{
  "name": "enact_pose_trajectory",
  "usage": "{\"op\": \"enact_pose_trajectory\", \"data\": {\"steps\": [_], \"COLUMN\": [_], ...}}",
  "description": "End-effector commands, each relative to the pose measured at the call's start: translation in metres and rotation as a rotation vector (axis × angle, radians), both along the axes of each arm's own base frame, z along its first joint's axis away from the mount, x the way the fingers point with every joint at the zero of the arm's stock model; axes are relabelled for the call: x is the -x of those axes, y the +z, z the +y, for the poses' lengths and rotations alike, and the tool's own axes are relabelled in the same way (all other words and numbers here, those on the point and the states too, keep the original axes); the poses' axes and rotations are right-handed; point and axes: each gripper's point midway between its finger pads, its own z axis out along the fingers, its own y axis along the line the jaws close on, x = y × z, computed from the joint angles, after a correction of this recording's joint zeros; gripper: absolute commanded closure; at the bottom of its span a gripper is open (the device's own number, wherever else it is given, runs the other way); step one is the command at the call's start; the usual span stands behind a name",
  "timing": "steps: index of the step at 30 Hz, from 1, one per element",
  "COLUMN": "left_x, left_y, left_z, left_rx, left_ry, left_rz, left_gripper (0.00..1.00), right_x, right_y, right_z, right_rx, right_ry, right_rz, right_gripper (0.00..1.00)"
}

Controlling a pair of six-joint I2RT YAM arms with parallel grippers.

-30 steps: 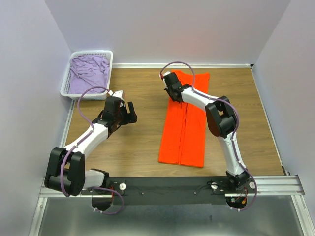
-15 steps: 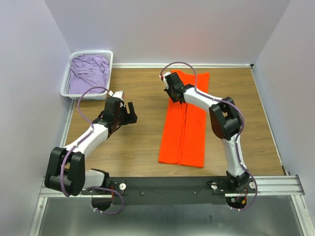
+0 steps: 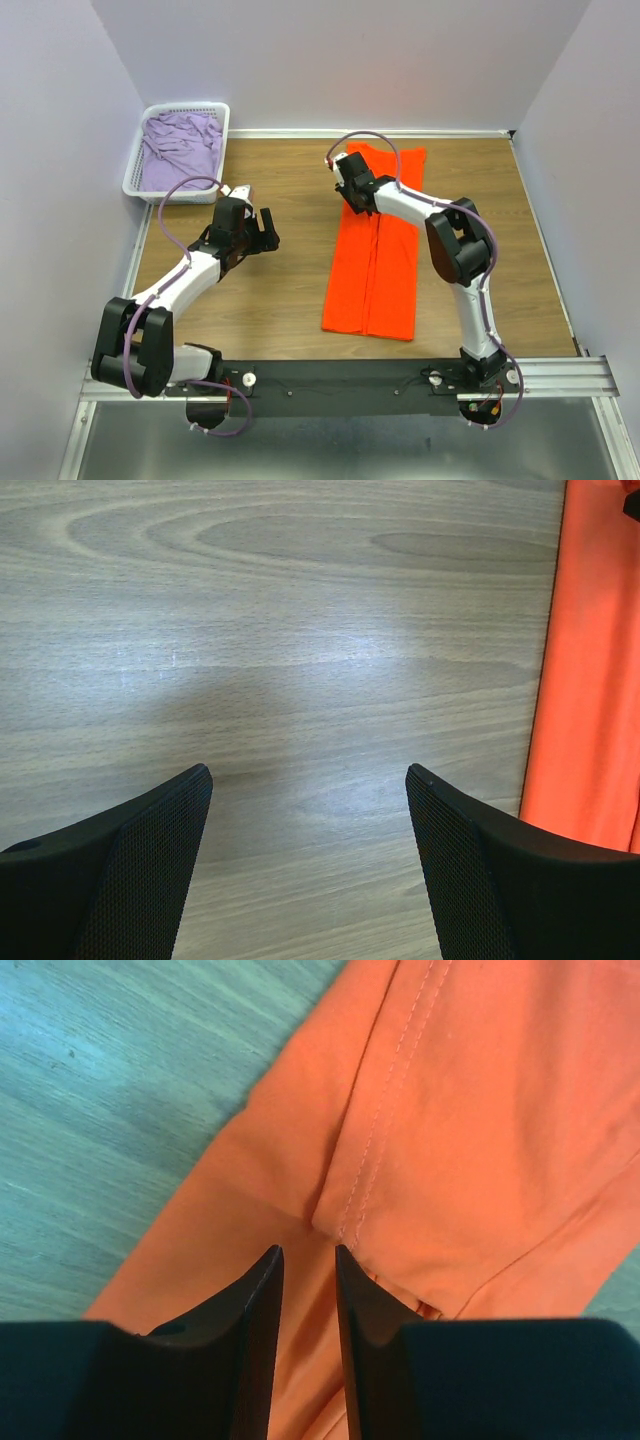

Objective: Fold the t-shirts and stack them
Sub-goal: Fold the tshirt

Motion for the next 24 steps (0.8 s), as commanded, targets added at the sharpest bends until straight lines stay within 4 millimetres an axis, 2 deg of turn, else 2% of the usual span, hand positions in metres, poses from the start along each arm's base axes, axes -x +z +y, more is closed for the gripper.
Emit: {"op": "enact_pose_trajectory", "data": {"steps": [1,14,24], "left_x": [-0.001,0.000,0.001], "left_y": [-0.004,-0.008,-0.009], "left_z": [0.002,0.003,0.003], "left_rx": [-0.006,-0.015,-0.016], "left_ry": [-0.002,-0.001,-0.001], "left_rz": [-0.002,0.011,0.014], "left_gripper": [0.14,0.14,0.14], "right_x": [-0.015,-0.027,-0.032], "right_y": [0.013,-0.013,-0.010], "right_z": [0.011,0.007,-0.001], "right_rx": [0.021,0.102,0.148], "right_ry": [0.012,-0.001,-0.028], "right_rz": [-0.075,-0.076,-0.105], "right_gripper": [0.65,0.65,0.66]}}
